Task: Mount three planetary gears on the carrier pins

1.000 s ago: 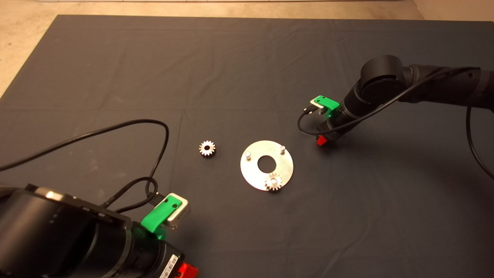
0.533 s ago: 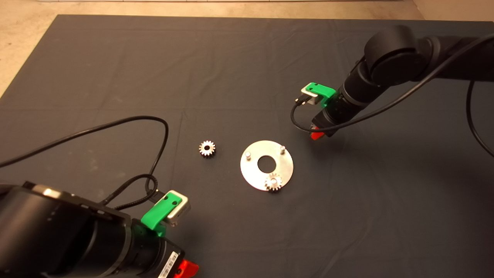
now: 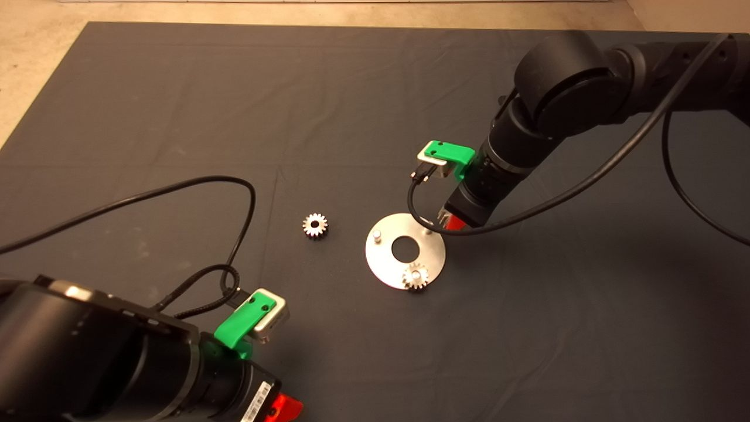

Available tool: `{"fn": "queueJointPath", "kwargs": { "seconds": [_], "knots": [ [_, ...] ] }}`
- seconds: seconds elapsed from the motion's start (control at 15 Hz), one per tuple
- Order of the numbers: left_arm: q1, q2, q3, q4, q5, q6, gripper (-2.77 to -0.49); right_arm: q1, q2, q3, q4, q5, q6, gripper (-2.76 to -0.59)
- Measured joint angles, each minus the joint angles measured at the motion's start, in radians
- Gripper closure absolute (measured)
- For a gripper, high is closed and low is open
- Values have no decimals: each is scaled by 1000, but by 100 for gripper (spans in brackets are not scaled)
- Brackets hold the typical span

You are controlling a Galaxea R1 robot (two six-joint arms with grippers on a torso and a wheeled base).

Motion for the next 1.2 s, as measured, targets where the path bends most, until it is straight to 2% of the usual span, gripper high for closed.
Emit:
{"fn": "queueJointPath", "kwargs": {
  "seconds": [0.2, 0.33, 0.47, 0.67, 0.73, 1.2],
  "knots": [
    [-4, 0, 0, 0, -3, -2, -236, -9, 17, -43, 1, -1, -3, -98],
    [-9, 0, 0, 0, -2, -3, -236, -36, 27, -76, 0, 1, -16, -98],
    [-10, 0, 0, 0, -4, -2, -236, -63, 27, -80, 0, -5, -20, -98],
    [-10, 0, 0, 0, -7, -3, -236, -69, 61, -130, -6, -10, -27, -98],
    [-10, 0, 0, 0, -11, -3, -236, -69, 75, -141, -6, -7, -31, -98],
    [-10, -4, 0, 0, -12, -3, -236, -69, 101, -168, -7, -7, -37, -98]
  ]
}}
